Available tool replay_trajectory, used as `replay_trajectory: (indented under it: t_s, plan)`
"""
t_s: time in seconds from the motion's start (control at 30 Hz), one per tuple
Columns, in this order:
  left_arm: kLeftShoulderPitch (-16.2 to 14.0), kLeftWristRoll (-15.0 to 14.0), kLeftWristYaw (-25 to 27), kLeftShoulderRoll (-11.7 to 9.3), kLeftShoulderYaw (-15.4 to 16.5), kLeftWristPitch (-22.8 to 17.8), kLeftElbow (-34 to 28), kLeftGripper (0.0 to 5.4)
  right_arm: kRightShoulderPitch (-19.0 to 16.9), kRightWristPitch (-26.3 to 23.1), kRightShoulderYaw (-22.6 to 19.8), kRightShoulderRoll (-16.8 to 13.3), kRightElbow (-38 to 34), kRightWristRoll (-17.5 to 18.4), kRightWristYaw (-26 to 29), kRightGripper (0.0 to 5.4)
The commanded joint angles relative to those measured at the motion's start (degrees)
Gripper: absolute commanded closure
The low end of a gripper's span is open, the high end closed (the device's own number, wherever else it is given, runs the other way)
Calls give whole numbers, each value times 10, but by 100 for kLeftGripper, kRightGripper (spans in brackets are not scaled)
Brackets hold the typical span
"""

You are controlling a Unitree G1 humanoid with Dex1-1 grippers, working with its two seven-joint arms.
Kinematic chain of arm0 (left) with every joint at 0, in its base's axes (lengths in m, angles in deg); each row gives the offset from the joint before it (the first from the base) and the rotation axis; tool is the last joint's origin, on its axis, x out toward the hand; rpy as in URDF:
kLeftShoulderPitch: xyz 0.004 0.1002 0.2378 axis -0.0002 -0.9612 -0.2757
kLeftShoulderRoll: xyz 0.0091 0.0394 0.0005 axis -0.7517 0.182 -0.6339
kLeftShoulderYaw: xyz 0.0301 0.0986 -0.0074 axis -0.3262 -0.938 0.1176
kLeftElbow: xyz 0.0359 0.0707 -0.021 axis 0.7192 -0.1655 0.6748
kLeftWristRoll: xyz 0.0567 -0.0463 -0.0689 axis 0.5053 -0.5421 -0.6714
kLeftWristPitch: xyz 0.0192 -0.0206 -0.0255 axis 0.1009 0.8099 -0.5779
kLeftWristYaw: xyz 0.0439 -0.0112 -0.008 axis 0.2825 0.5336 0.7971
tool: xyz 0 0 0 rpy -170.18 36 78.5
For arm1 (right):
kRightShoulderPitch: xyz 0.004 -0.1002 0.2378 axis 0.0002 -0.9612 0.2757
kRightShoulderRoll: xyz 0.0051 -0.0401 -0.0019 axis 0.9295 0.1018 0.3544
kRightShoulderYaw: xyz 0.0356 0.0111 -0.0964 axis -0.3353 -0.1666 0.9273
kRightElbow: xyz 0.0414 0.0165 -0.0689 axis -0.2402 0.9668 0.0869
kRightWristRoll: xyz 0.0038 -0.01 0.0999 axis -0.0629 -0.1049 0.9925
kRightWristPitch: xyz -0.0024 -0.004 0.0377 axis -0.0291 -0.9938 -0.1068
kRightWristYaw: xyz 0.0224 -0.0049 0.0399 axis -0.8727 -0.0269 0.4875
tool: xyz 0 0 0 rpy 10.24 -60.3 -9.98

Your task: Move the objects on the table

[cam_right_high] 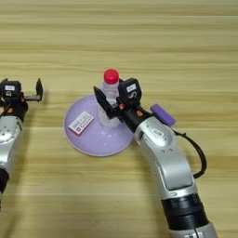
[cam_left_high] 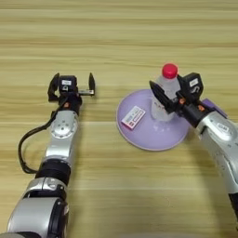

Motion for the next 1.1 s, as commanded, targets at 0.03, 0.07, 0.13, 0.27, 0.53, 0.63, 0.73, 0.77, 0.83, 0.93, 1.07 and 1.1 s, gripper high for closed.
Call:
replay_trajectory:
  t_s: [0.03, 0.07, 0.13, 0.27, 0.53, 0.63, 0.73, 0.77, 0.83, 0.93, 1.07, 1.1]
  plan:
    - [-2, 4, -3, 0, -2, -4, -4, 0, 5, -8, -1, 6, -1, 7, 6, 240]
    - [-2, 4, -4, 1, -2, -4, -3, 0, 5, -9, -1, 6, 2, 7, 6, 240]
    - [-2, 4, -4, 1, -2, -4, -3, 0, 7, -9, -3, 7, 7, 6, 7, 240]
    - [-2, 4, -3, 1, -2, -4, -3, 0, 9, -7, -4, 8, 16, 4, 8, 240]
    - [-2, 4, -4, 2, -3, -4, -5, 0, 11, -5, -5, 10, 35, -2, 11, 240]
    - [-1, 4, -4, 2, -3, -5, -5, 0, 12, -8, -3, 6, 38, -5, 14, 202]
    - [-1, 4, -4, 2, -3, -4, -4, 0, 13, -3, -4, 7, 44, -11, 11, 163]
    - [-1, 4, -4, 2, -3, -4, -4, 0, 13, -3, -4, 7, 46, -11, 11, 153]
    - [-1, 4, -4, 2, -3, -4, -4, 0, 14, -2, -4, 7, 48, -11, 12, 131]
    - [-1, 4, -4, 2, -3, -4, -5, 0, 14, 0, -5, 8, 50, -11, 12, 93]
    - [-2, 4, -3, 2, -3, -5, -5, 0, 17, 5, -9, 10, 54, -11, 11, 49]
    - [-2, 4, -3, 2, -3, -5, -5, 0, 17, 6, -9, 10, 55, -11, 11, 37]
